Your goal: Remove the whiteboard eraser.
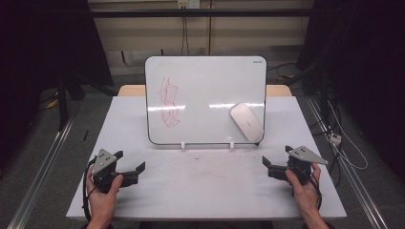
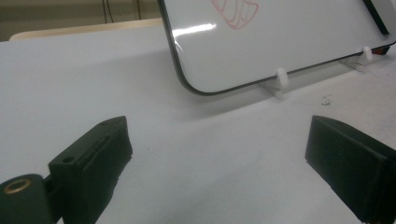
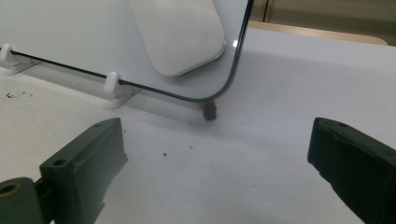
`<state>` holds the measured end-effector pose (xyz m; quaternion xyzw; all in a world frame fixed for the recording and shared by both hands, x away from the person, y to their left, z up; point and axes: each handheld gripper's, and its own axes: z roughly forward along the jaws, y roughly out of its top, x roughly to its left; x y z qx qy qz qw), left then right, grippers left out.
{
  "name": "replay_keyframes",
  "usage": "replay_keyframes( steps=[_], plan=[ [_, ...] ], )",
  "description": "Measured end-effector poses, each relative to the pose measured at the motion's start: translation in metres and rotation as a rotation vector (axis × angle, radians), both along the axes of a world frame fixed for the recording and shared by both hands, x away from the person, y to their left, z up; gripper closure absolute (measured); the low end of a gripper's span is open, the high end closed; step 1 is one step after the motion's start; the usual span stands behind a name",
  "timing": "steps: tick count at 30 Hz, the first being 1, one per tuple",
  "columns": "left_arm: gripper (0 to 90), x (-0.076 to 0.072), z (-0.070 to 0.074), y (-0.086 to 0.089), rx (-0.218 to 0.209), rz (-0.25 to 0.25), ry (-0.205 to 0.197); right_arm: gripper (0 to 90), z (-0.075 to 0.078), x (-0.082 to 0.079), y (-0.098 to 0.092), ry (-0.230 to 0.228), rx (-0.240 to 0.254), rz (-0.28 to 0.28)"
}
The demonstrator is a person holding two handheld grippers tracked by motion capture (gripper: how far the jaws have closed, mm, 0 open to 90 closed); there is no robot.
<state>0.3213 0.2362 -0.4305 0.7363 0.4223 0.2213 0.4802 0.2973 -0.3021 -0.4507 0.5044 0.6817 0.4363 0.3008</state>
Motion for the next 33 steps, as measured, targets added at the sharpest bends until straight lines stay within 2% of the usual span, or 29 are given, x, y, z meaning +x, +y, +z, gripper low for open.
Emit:
replay_keyframes(
  steps=[4, 8, 11, 12, 15, 18, 22, 27, 31, 33],
  plan=[
    [5.8, -0.001, 0.001, 0.0, 0.003, -0.006, -0.006, 4.2, 0.003, 0.0, 0.003, 0.004, -0.027, -0.011],
    [5.8, -0.001, 0.0, 0.0, 0.003, 0.003, 0.006, 4.1, 0.004, 0.0, 0.005, 0.023, -0.026, 0.008],
    [5.8, -0.001, 0.0, 0.002, 0.004, 0.004, 0.002, 3.9, 0.006, 0.001, 0.007, 0.019, -0.065, 0.004],
    [5.8, -0.002, 0.001, 0.003, 0.006, 0.008, 0.0, 4.1, 0.006, 0.001, 0.008, 0.014, -0.065, -0.009],
    [5.8, -0.001, 0.001, 0.005, 0.008, 0.013, 0.0, 7.1, 0.008, 0.002, 0.011, 0.009, -0.078, -0.003],
    [5.8, 0.0, 0.0, 0.005, 0.009, 0.012, 0.005, 7.0, 0.009, 0.004, 0.015, 0.022, -0.071, 0.007],
    [5.8, 0.0, 0.0, 0.003, 0.012, 0.001, 0.008, 6.9, 0.013, 0.008, 0.023, 0.015, -0.076, 0.025],
    [5.8, 0.0, -0.001, 0.002, 0.018, -0.006, 0.004, 6.9, 0.02, 0.016, 0.034, 0.002, -0.093, 0.076],
    [5.8, -0.001, -0.001, 0.004, 0.026, -0.013, 0.004, 7.1, 0.027, 0.022, 0.043, 0.012, -0.117, 0.114],
    [5.8, -0.001, -0.001, 0.004, 0.026, -0.016, 0.007, 6.9, 0.031, 0.025, 0.048, 0.016, -0.146, 0.125]
  ],
)
